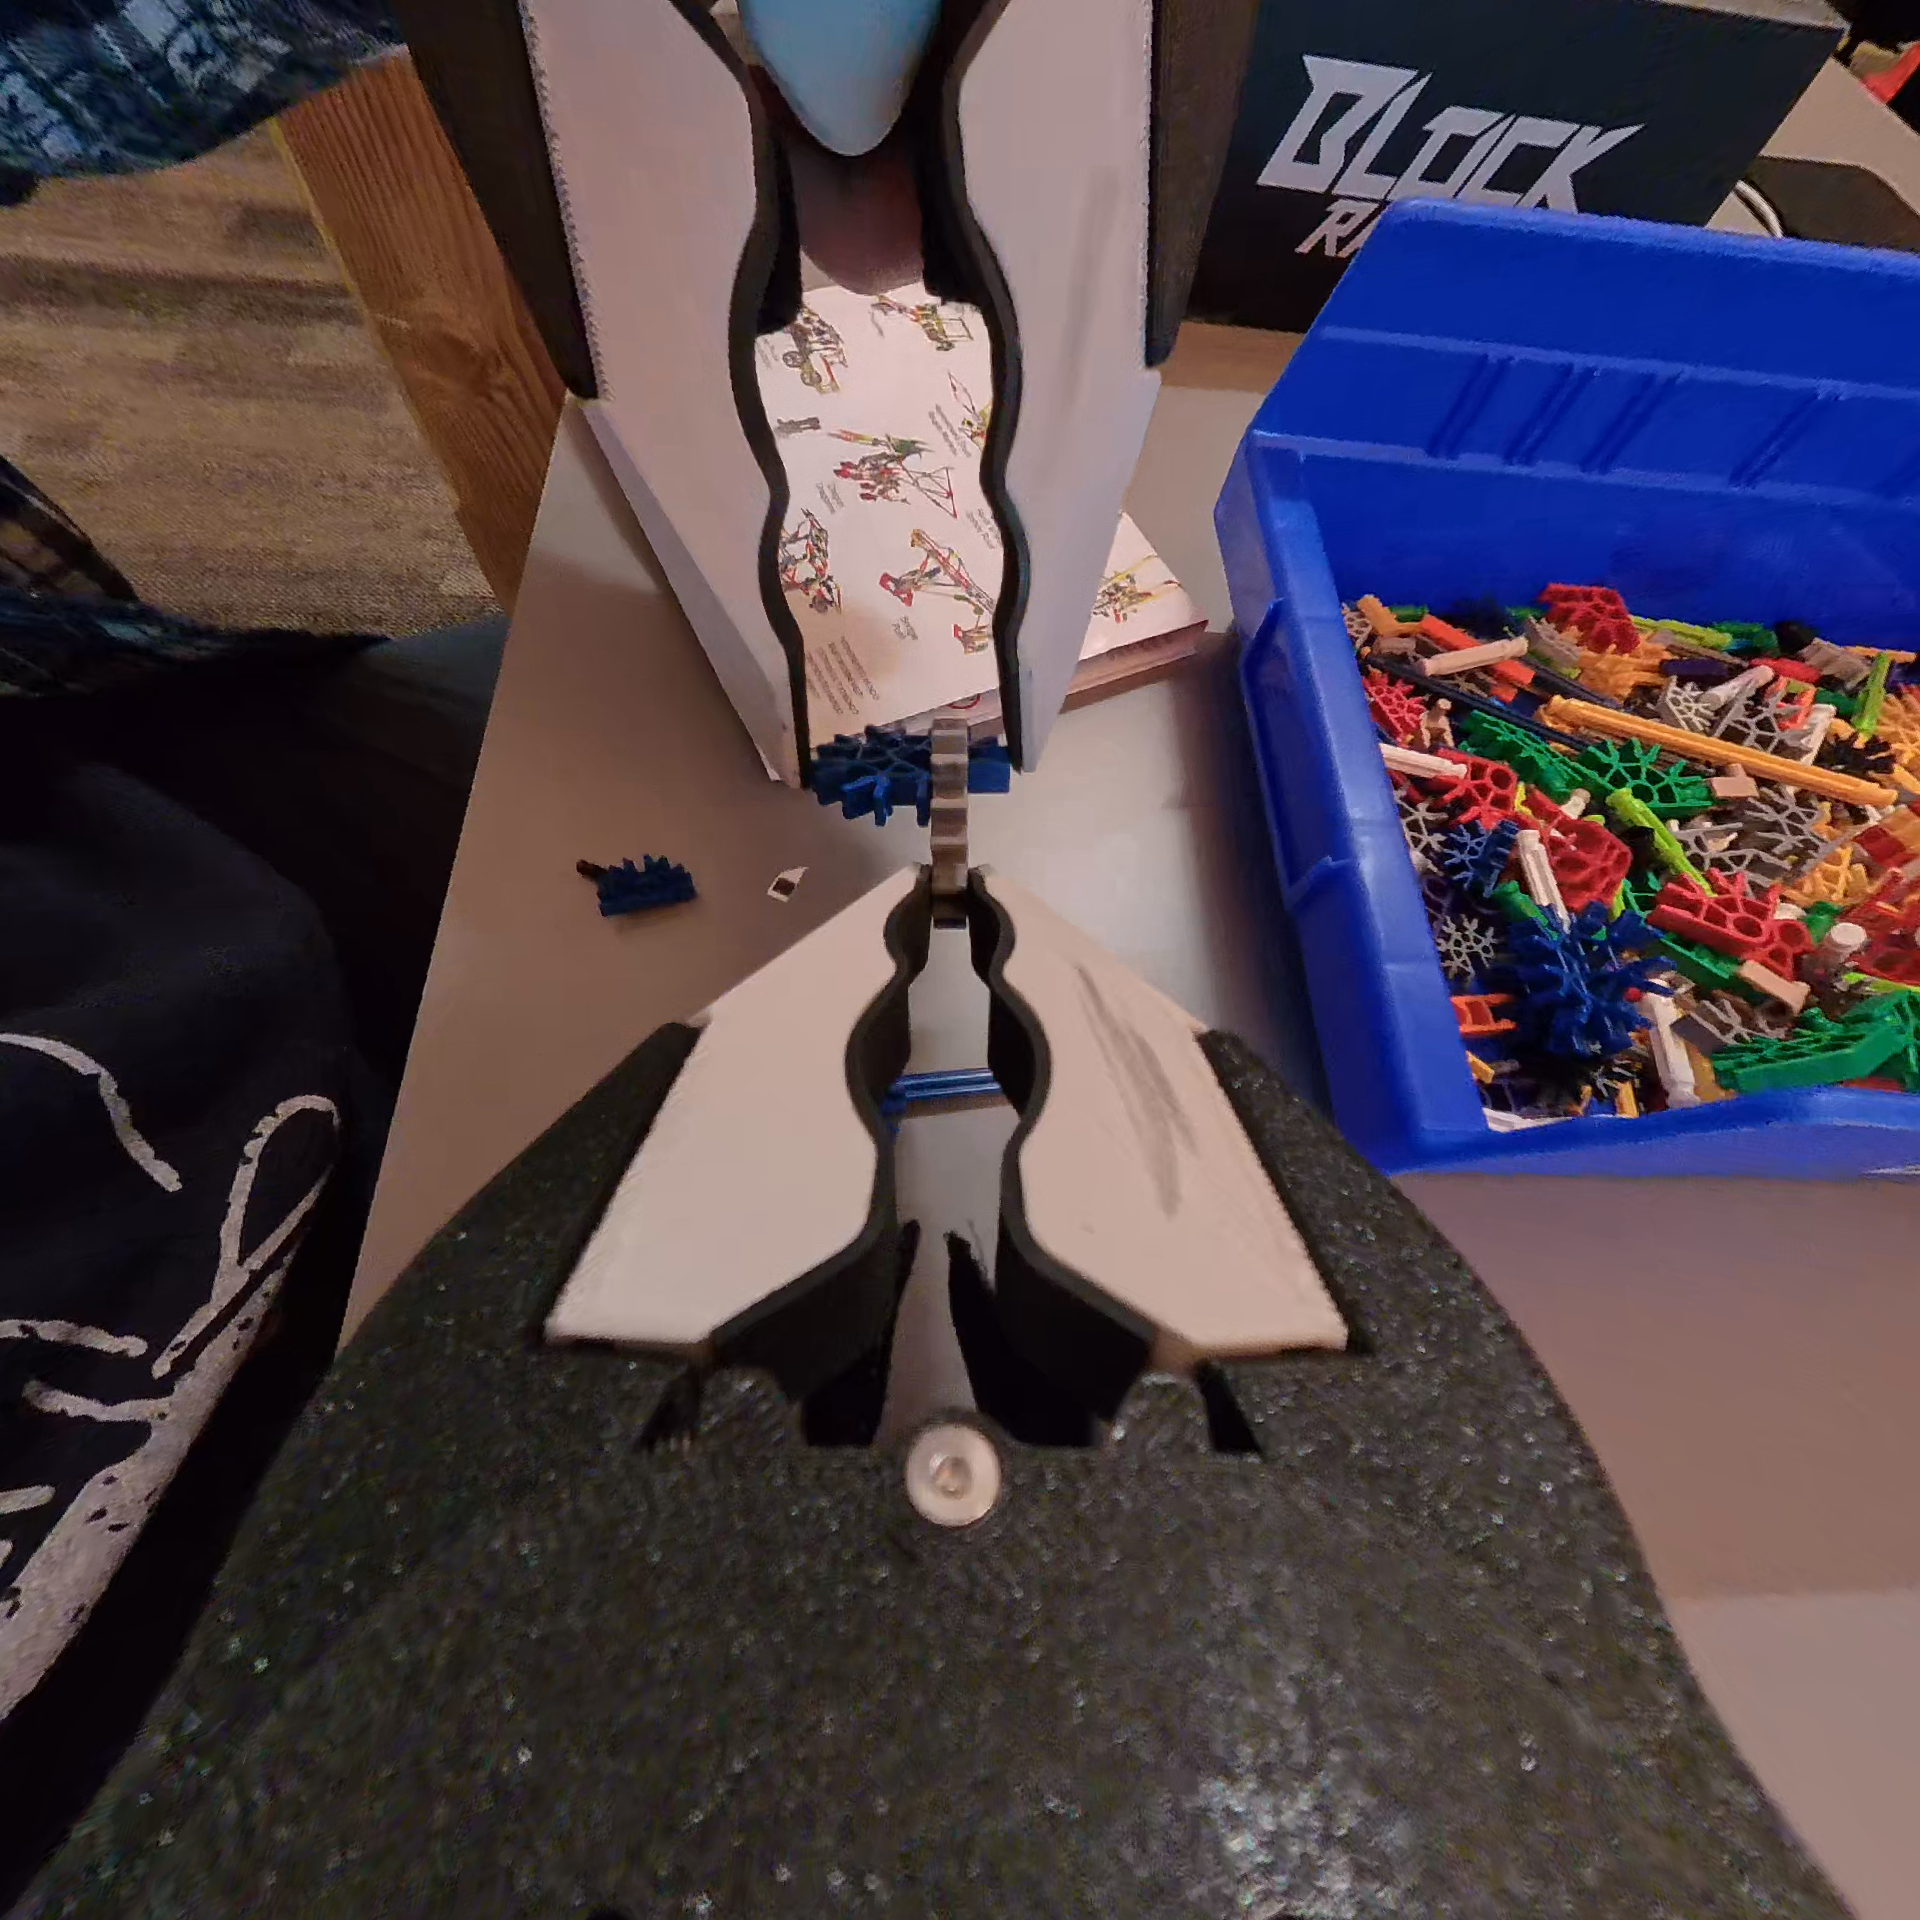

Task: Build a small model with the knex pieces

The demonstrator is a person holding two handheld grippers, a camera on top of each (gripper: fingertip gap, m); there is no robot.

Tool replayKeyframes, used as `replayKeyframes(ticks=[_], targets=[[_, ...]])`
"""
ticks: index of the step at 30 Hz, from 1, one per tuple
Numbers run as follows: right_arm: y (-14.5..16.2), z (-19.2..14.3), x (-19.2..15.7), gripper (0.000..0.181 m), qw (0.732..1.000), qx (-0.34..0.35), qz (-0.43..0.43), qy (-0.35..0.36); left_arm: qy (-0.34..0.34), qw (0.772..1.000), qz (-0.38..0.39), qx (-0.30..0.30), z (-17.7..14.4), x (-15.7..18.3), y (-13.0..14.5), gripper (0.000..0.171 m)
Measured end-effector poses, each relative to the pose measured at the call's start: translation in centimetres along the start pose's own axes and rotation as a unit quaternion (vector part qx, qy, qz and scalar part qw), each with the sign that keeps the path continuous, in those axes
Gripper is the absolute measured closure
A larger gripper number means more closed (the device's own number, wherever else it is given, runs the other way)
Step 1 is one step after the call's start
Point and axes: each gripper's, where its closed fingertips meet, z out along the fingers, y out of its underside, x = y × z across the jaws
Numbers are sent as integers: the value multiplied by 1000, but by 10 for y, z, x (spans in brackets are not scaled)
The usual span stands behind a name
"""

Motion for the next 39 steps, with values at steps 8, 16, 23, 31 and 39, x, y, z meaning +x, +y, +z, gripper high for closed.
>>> replayKeyframes(ticks=[8, 16, 23, 31, 39], targets=[[-3, -2, -2, 176, 1000, 6, -4, -4, 2, 1000, 6, 6, -4, 2, -2, 134], [-7, -4, -5, 176, 1000, 17, -9, -12, 19, 1000, 18, 14, -9, 5, -4, 134], [-8, -4, -6, 176, 1000, 22, -10, -16, 15, 999, 46, -7, -10, 6, -3, 134], [-9, -6, -11, 176, 999, 28, -17, -32, 9, 994, 101, -29, -12, 11, -5, 135], [-10, -8, -19, 176, 997, 32, -32, -56, 5, 981, 177, -77, -14, 19, -5, 135]])
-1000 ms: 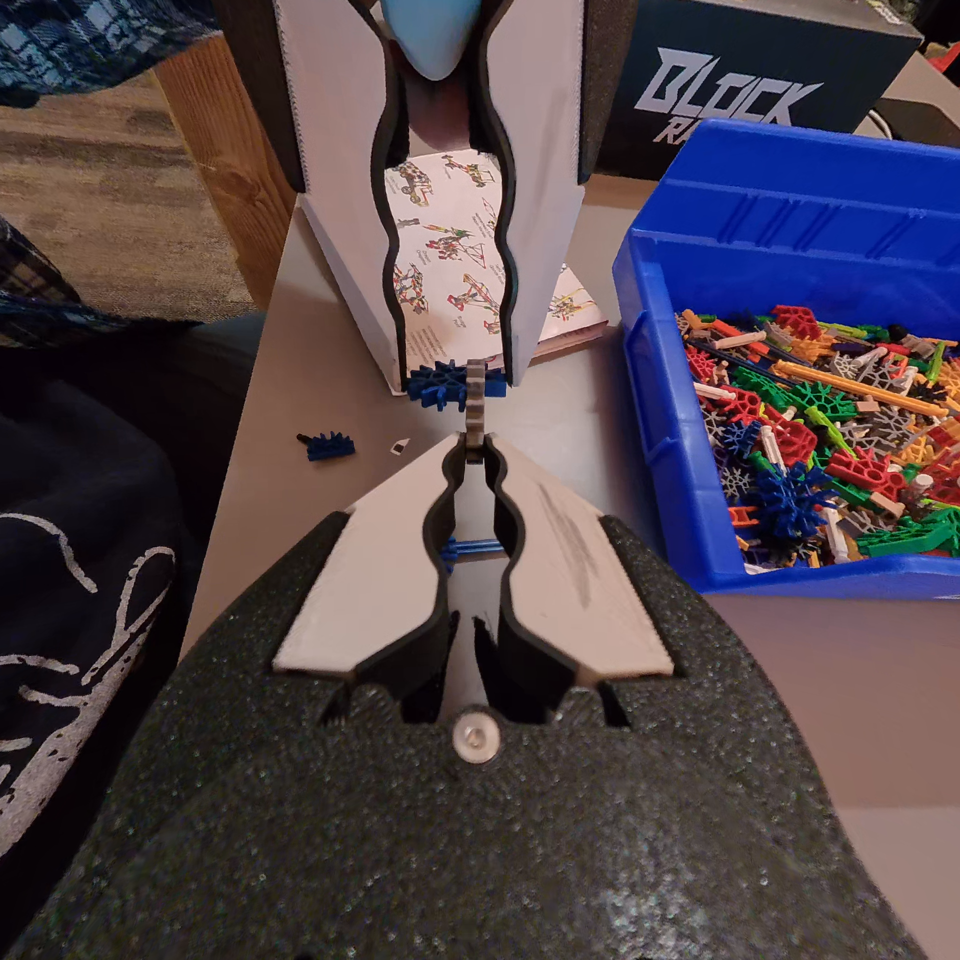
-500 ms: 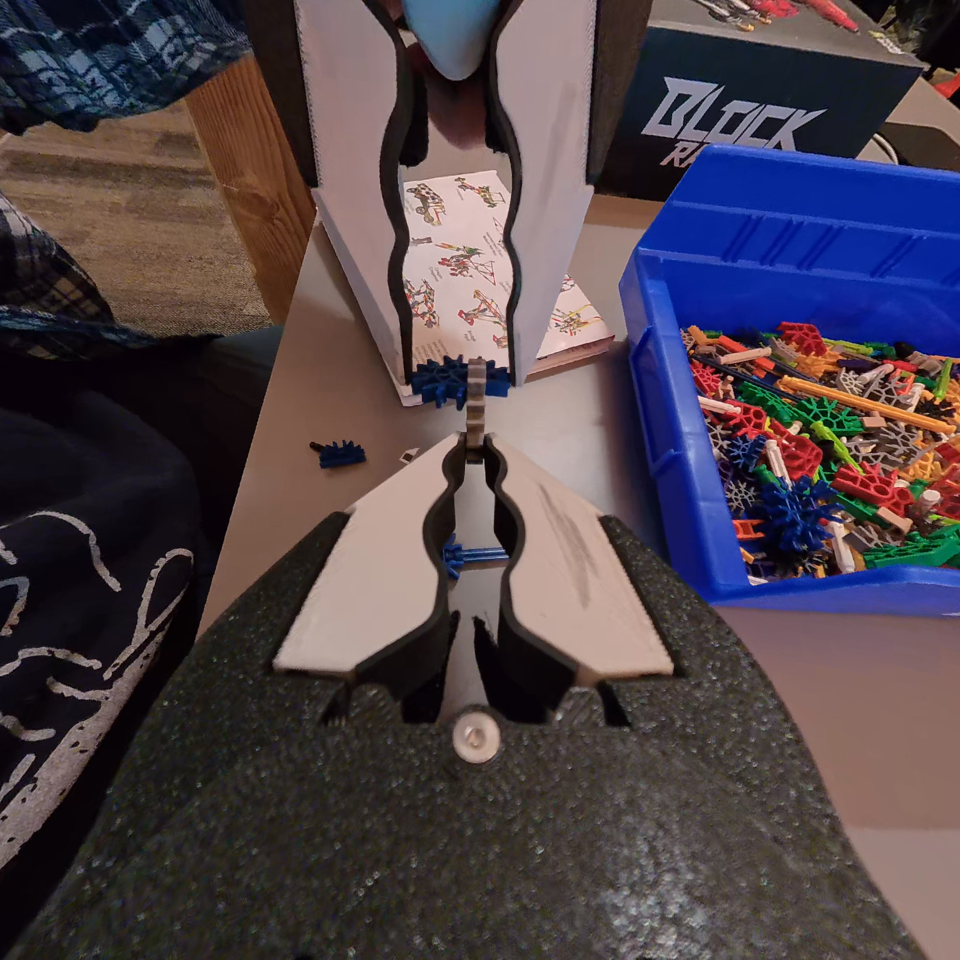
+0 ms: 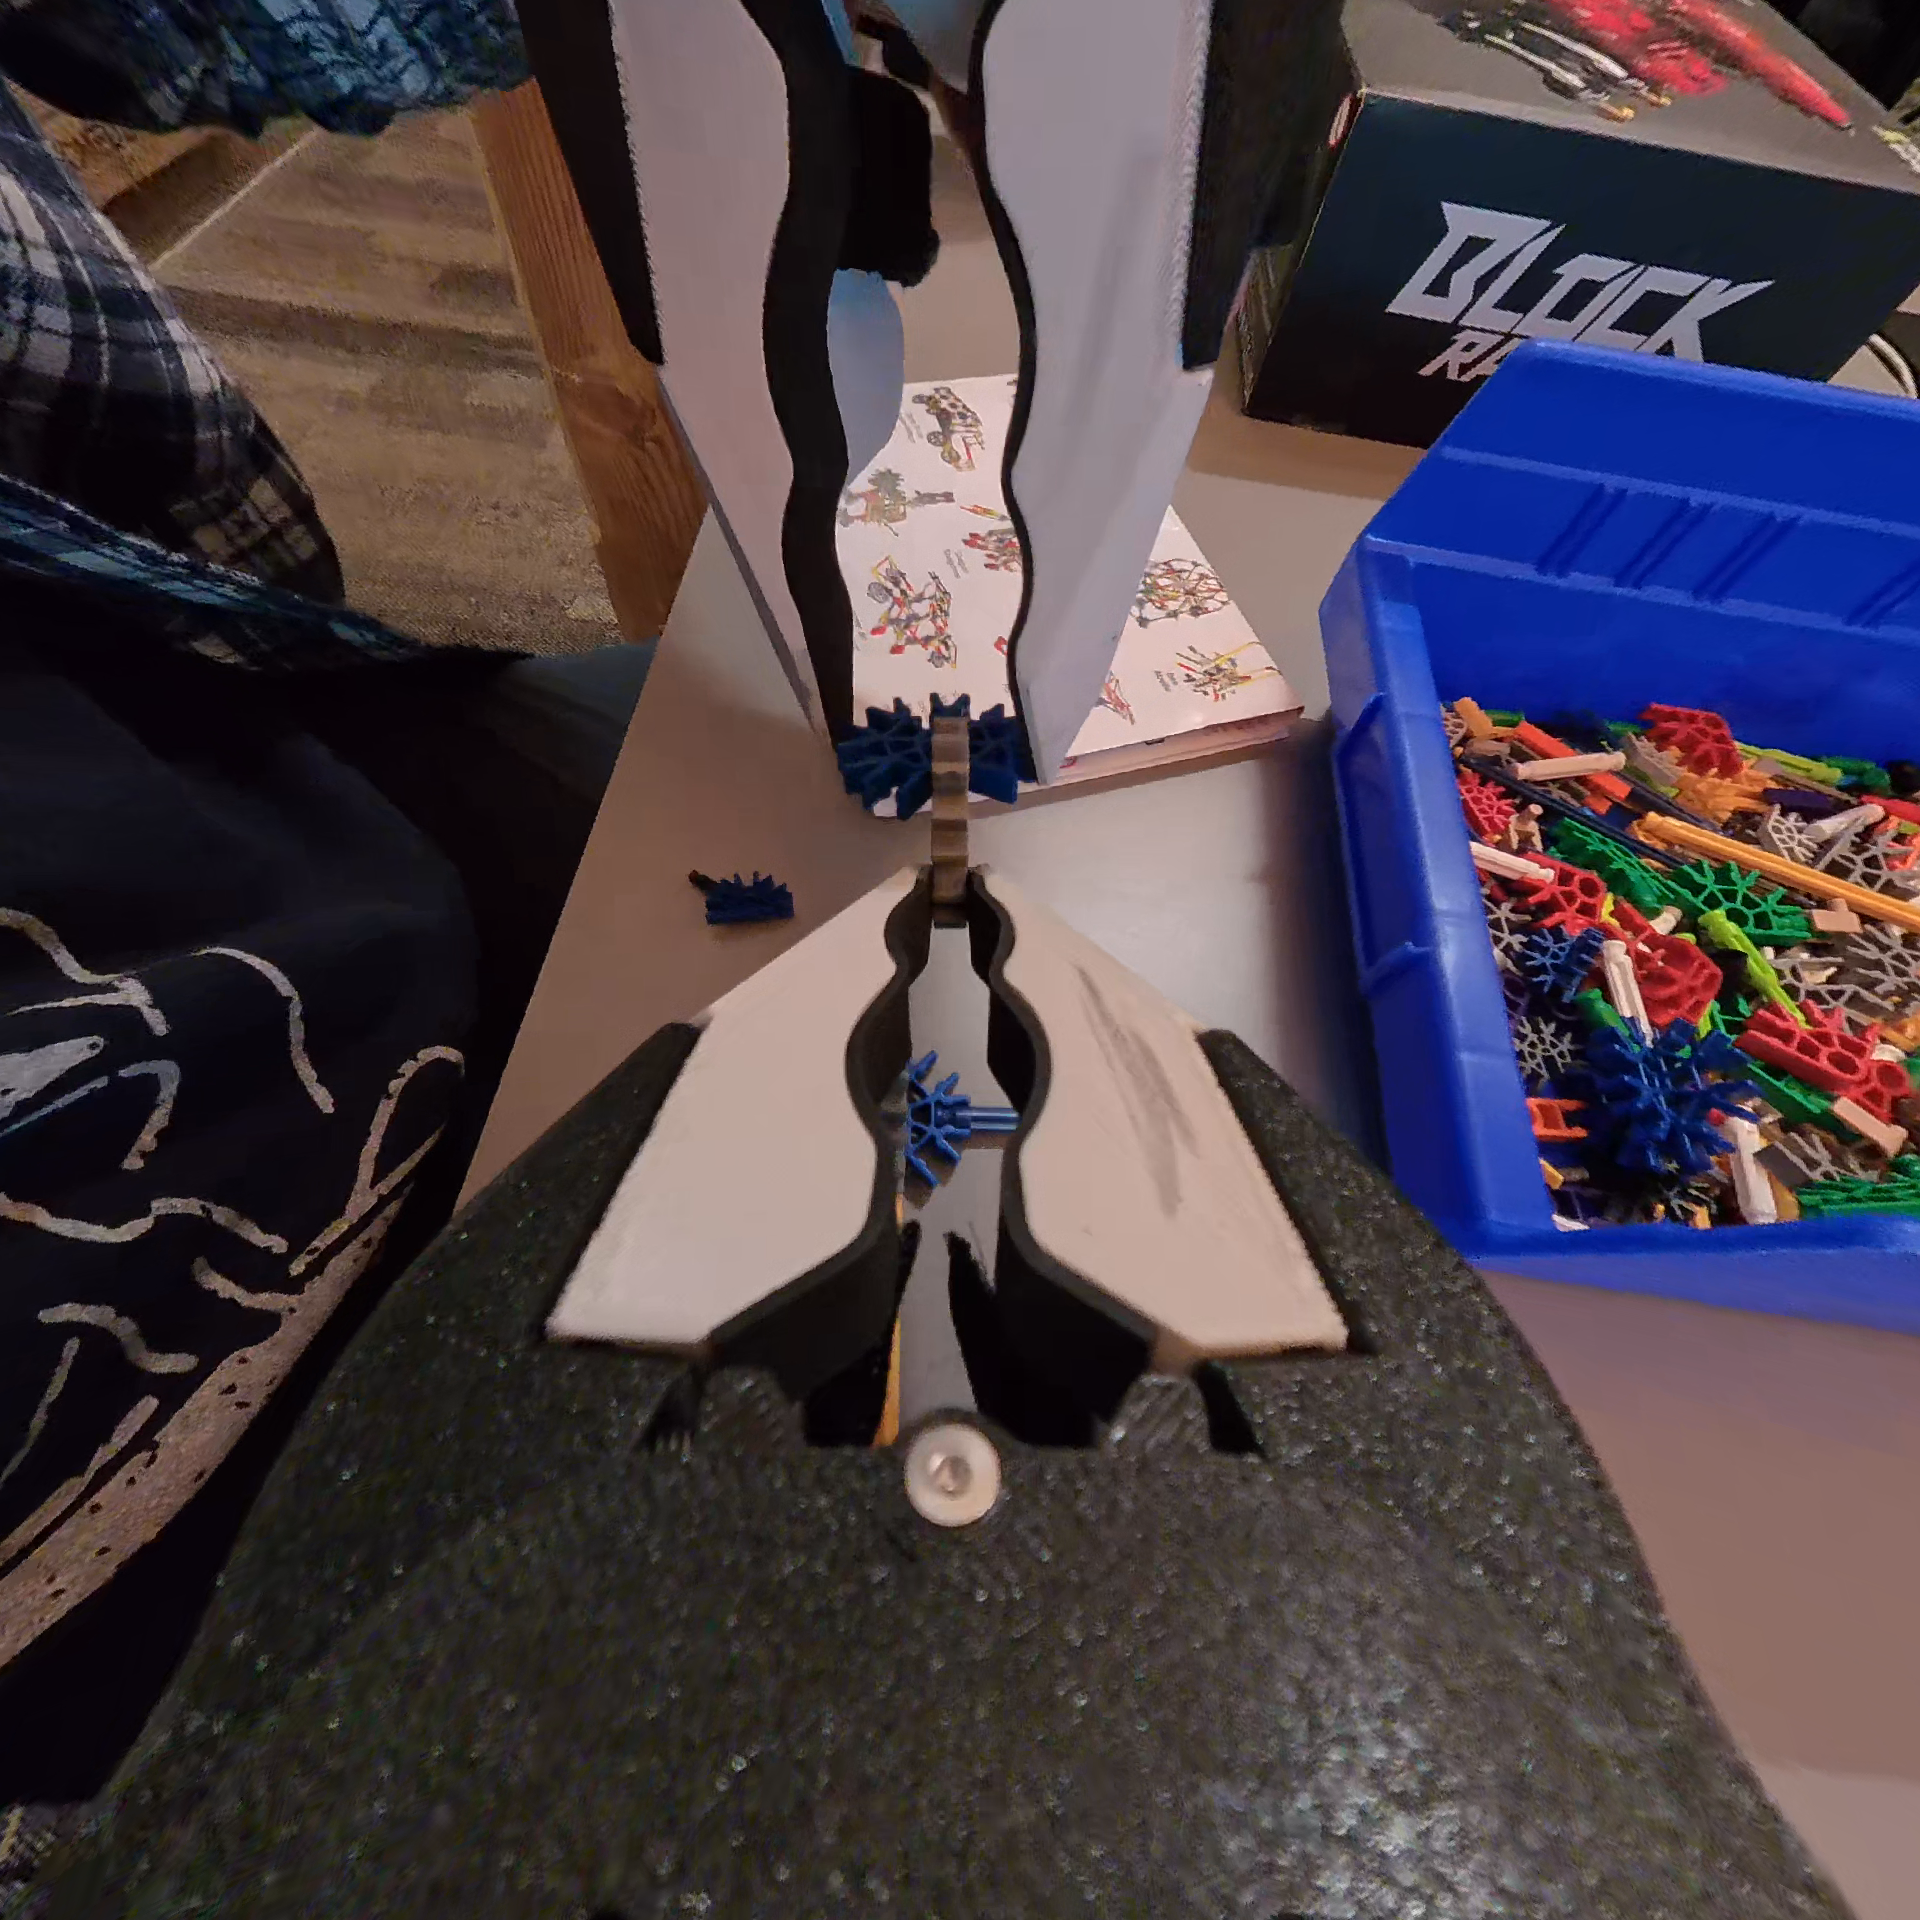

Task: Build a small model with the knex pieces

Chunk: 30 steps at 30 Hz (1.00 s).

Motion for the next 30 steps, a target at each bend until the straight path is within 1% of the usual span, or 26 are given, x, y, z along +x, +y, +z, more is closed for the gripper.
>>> replayKeyframes(ticks=[5, 8, 10, 13, 16, 21, 26, 30], targets=[[1, -1, 1, 176, 1000, 0, 0, -2, -10, 999, 25, -30, 1, -1, 5, 135], [2, 0, 1, 176, 1000, -3, 1, -1, -2, 999, 35, -34, 3, 2, 3, 135], [3, 0, 3, 176, 1000, -6, 0, 1, -4, 998, 38, -44, 5, 1, 7, 135], [2, -2, 3, 176, 1000, 0, 3, 0, 2, 999, 33, -36, 6, -1, 8, 135], [3, -1, 2, 176, 1000, -3, -1, -3, 7, 999, 37, -22, 6, 0, 3, 135], [4, -1, 0, 176, 1000, -6, -9, -7, 16, 999, 46, -19, 6, 2, 2, 135], [-2, -3, -3, 176, 1000, 11, -10, -15, 21, 998, 53, -17, 3, 3, -1, 135], [-3, -4, -6, 176, 999, 12, -28, -16, 25, 997, 67, -21, 3, 6, -4, 135]])
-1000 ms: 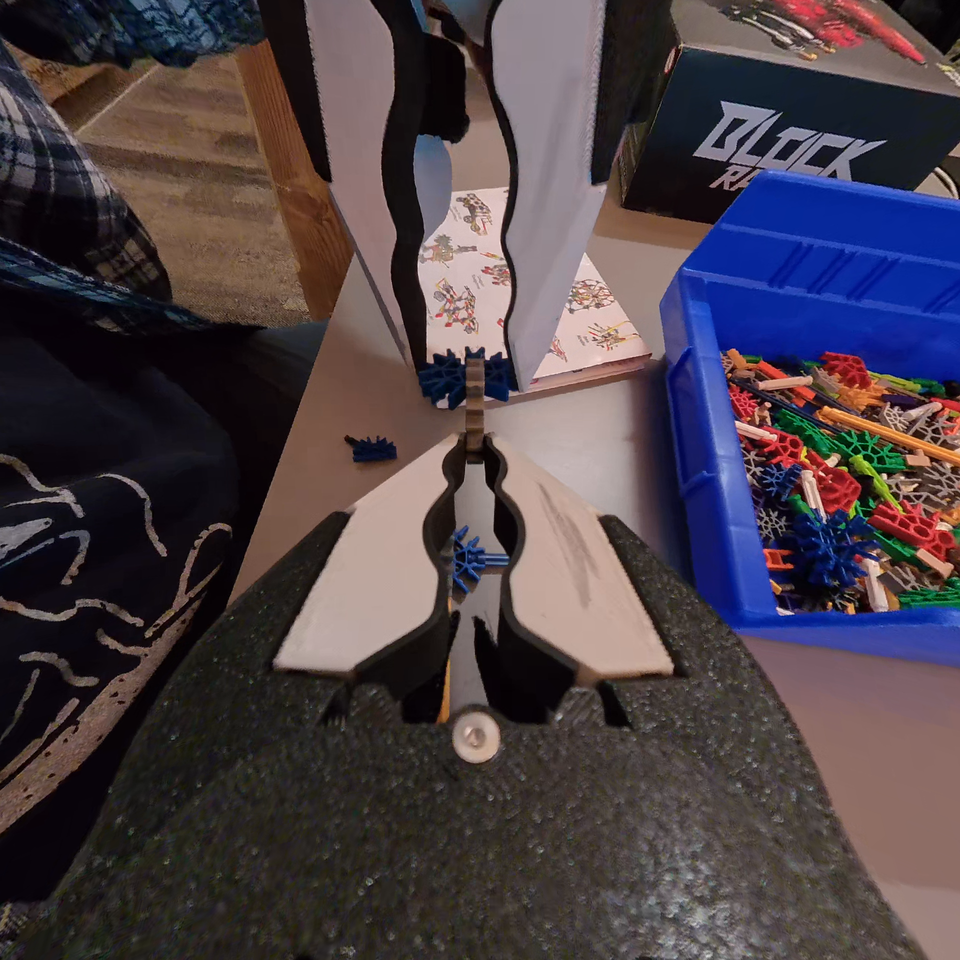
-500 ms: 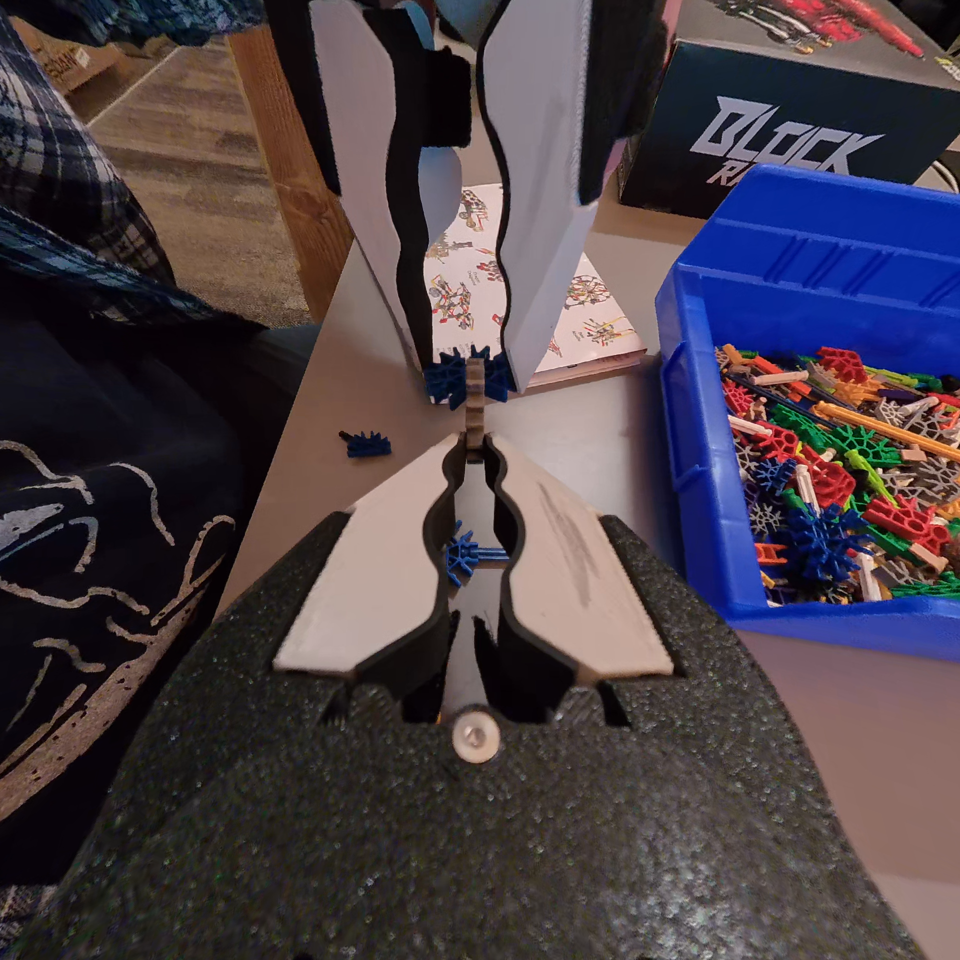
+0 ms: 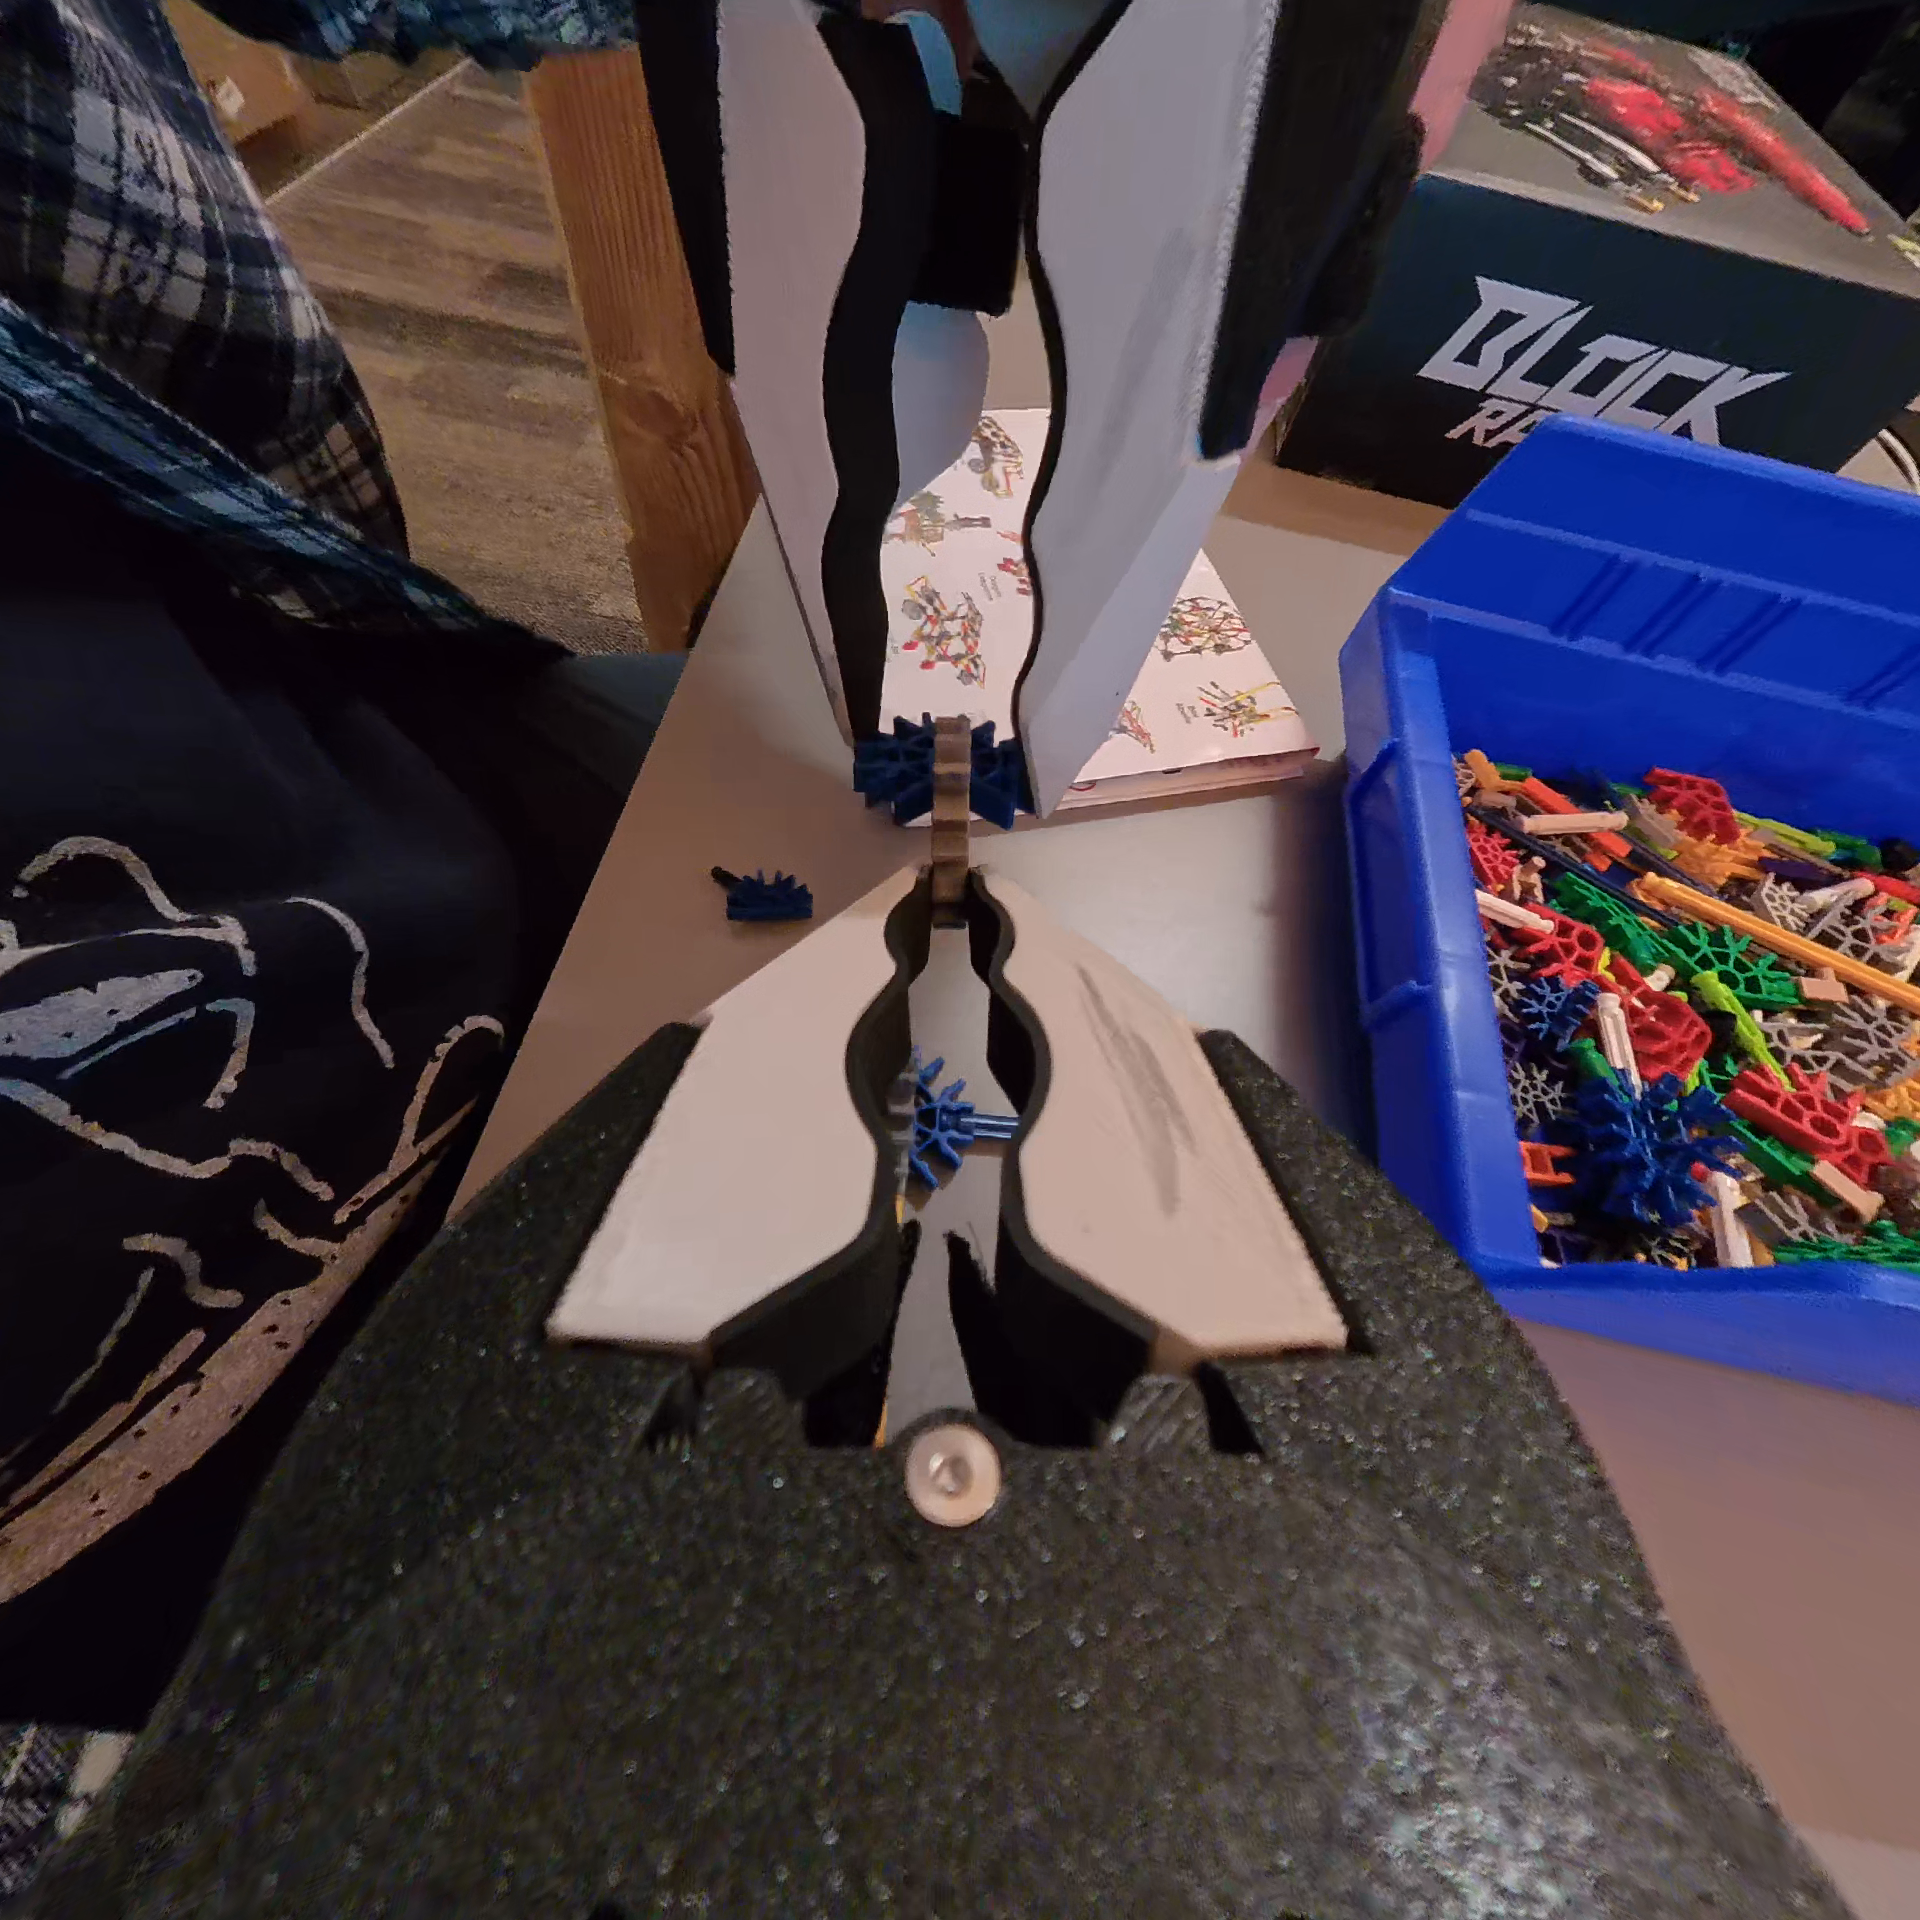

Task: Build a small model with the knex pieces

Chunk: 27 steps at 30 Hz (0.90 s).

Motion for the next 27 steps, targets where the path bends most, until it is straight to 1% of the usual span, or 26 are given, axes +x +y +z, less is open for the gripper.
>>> replayKeyframes(ticks=[4, 7, 10, 12, 14, 17, 19, 21, 24, 27], targets=[[0, 1, -3, 176, 1000, -1, -11, -1, -7, 1000, 19, -13, 0, 1, -2, 135], [0, 1, -1, 176, 1000, -3, -13, 5, -25, 999, 33, -27, -1, -2, -2, 135], [3, 4, -2, 176, 1000, -12, -20, 6, -29, 999, 40, -24, -1, -3, -8, 135], [5, 5, 0, 176, 1000, -17, -20, 12, -34, 998, 42, -29, 0, -5, -6, 135], [4, 4, 2, 176, 1000, -15, -17, 19, -35, 998, 38, -24, -1, -8, -6, 136], [-5, 1, 3, 176, 1000, 10, -8, 18, -39, 999, 33, -10, -3, -11, -10, 136], [-2, 1, 9, 176, 999, 0, -2, 32, -54, 997, 31, -35, 0, -17, -3, 135], [3, 5, 11, 176, 999, -15, 3, 37, -48, 997, 32, -50, 6, -16, 0, 135], [8, 8, 11, 176, 999, -28, 3, 41, -45, 998, 24, -48, 12, -17, 2, 135], [1, 5, 13, 176, 999, -5, 14, 42, -52, 998, 15, -35, 10, -21, -1, 134]])
